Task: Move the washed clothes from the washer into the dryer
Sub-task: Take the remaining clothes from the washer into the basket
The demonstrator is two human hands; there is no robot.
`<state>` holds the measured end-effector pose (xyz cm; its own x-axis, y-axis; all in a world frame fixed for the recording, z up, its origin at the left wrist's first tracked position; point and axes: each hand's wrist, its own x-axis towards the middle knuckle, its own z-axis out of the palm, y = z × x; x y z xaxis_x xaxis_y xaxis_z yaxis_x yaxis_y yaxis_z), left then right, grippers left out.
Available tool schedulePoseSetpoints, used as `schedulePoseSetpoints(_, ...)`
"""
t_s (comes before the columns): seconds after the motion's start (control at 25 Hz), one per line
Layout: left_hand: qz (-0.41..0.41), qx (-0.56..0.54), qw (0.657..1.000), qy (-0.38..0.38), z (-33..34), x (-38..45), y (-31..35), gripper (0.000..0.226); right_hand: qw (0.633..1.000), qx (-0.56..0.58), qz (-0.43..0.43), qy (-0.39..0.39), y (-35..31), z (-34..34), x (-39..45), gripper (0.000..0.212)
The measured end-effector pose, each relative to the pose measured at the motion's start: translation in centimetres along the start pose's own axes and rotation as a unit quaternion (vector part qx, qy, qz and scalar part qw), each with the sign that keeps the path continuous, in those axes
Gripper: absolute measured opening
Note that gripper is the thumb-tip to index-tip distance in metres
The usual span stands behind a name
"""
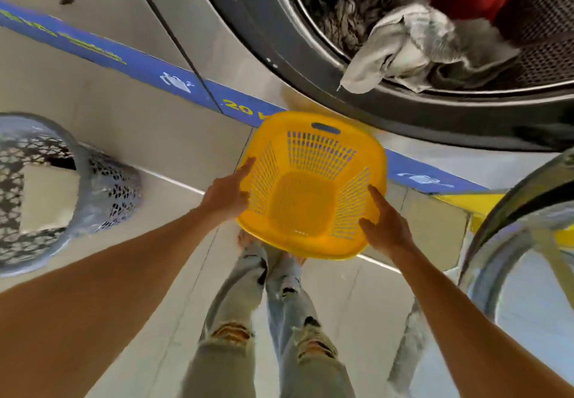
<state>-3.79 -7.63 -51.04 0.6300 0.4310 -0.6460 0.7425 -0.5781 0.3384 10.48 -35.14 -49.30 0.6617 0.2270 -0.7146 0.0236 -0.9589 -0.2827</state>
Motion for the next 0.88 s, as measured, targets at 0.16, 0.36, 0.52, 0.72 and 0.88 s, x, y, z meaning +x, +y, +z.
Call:
schedulePoseSetpoints(0.16, 0.017, -0.024, 0.999, 0.02, 2.8, 3.1, 0.1, 0.079, 0.998, 0.041, 0.048, 0.018, 1.1, 2.8, 2.4, 0.078)
schedulePoseSetpoints(0.36, 0.067, -0.064, 0.995, 0.027, 5.0, 4.6, -0.6, 0.082, 0.996, 0.052, 0.066, 0.041, 1.3, 4.5, 4.5, 0.083)
schedulePoseSetpoints(0.52, 0.06, -0.061, 0.996, -0.006, 4.9, 5.6, -0.8, 0.085, 0.995, 0.062, 0.067, 0.028, 1.3, 4.4, 5.0, 0.081)
schedulePoseSetpoints(0.72, 0.03, 0.061, 0.983, -0.17, 0.9, 6.9, 0.4, 0.068, 0.97, 0.144, 0.025, 0.192, -2.3, -1.0, 4.4, 0.048)
schedulePoseSetpoints(0.88, 0.102, 0.113, 0.984, -0.087, -3.8, 6.3, 6.1, 0.057, 0.898, 0.183, -0.096, 0.387, -8.2, -9.2, 5.4, 0.037)
